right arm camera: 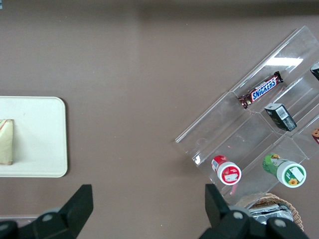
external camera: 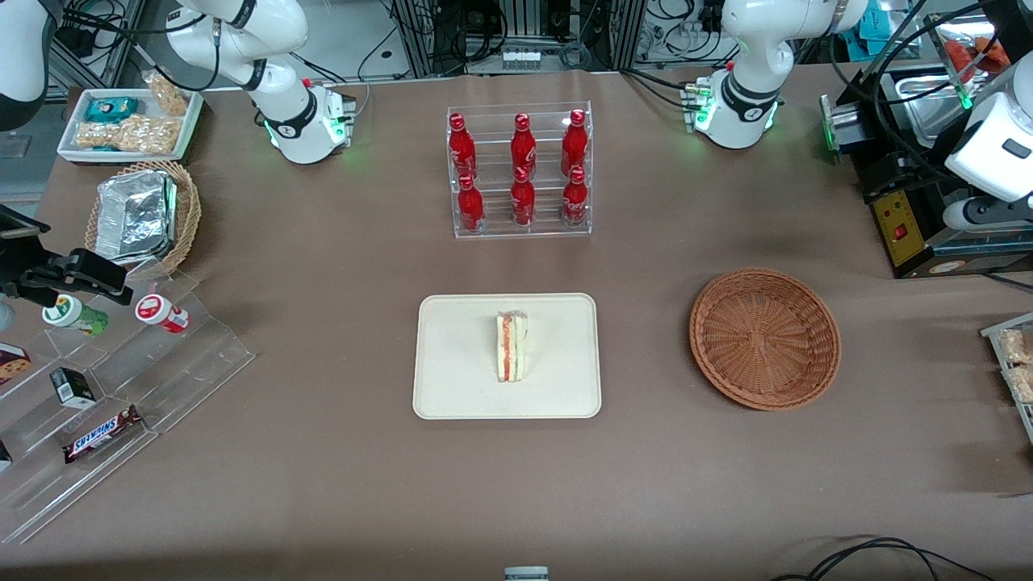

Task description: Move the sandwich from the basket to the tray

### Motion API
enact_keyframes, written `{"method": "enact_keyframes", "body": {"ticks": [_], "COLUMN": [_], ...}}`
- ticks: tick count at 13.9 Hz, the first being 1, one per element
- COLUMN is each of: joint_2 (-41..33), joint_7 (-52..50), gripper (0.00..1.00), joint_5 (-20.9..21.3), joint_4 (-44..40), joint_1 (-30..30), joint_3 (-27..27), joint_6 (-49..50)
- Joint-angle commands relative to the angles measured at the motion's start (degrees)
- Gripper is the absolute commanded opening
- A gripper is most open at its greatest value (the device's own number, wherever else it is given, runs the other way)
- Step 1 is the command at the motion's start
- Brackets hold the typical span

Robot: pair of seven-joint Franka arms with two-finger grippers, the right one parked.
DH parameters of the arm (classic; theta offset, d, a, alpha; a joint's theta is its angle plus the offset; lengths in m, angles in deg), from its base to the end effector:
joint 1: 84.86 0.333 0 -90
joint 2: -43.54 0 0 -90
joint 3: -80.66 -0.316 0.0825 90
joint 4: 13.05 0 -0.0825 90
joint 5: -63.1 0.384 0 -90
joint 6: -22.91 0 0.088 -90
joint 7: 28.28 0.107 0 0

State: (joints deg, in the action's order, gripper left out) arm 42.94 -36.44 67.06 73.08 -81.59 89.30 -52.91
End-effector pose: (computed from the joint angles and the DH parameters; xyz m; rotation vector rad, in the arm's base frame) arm 0.5228 -0.0409 0.6420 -3.0412 -0.0914 0.2443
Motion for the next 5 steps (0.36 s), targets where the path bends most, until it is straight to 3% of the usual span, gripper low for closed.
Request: {"method": "enact_keyframes", "body": {"ticks": [1, 5], "joint_2": [-1.0, 0.6], "joint_7": [0.9, 0.1], "gripper": [1.00, 1.00], "joint_5": [1.4, 1.0], "joint_4": [0.7, -1.5], "joint_1": [-0.7, -0.5], "joint_3": [0.1, 0.0], "joint_6": [-0.4, -0.4]}}
